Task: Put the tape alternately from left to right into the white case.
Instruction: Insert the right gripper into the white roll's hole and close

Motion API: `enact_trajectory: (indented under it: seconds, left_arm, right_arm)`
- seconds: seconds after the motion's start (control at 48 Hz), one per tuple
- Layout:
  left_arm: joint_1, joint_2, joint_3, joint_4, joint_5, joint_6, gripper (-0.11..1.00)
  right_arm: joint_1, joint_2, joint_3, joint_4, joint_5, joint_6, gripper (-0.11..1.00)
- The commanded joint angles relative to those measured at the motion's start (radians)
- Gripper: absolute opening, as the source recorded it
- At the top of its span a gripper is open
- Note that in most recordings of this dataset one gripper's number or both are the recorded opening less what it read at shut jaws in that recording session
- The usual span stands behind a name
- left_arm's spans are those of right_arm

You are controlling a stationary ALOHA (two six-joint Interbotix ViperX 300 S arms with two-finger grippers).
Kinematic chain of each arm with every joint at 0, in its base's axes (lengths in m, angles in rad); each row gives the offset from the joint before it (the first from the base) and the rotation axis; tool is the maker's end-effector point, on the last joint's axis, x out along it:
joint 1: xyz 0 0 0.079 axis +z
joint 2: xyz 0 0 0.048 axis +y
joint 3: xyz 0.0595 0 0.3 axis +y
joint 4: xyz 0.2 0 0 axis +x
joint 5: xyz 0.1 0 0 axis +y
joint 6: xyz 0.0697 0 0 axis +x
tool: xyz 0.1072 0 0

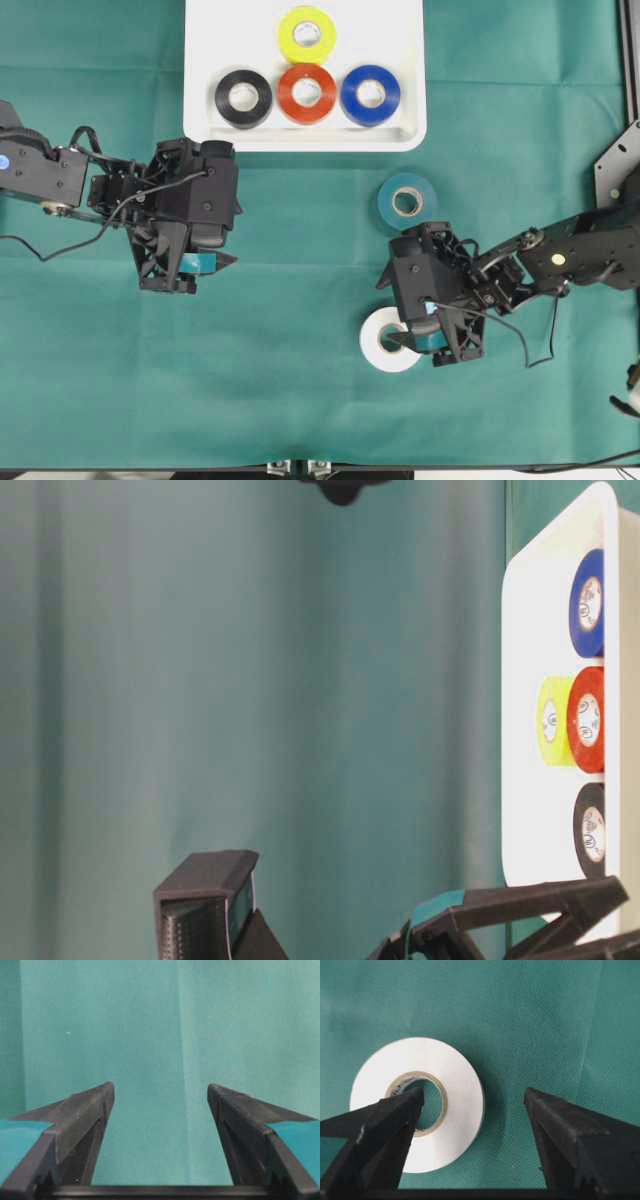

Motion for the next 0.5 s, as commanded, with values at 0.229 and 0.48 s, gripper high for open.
enact_trajectory:
  seconds: [0.229, 0.48]
  left_arm:
    - [-0.002, -0.014, -0.008, 0.0, -0.014, 0.0, 0.93]
    - [0.002, -0.014, -0.008, 0.0, -0.014, 0.0, 0.93]
  right_arm:
    - [0.005, 0.023, -0.029, 0.002, 0.002, 0.008, 0.85]
    - [0.006, 0.026, -0.029, 0.002, 0.04, 0.017, 0.85]
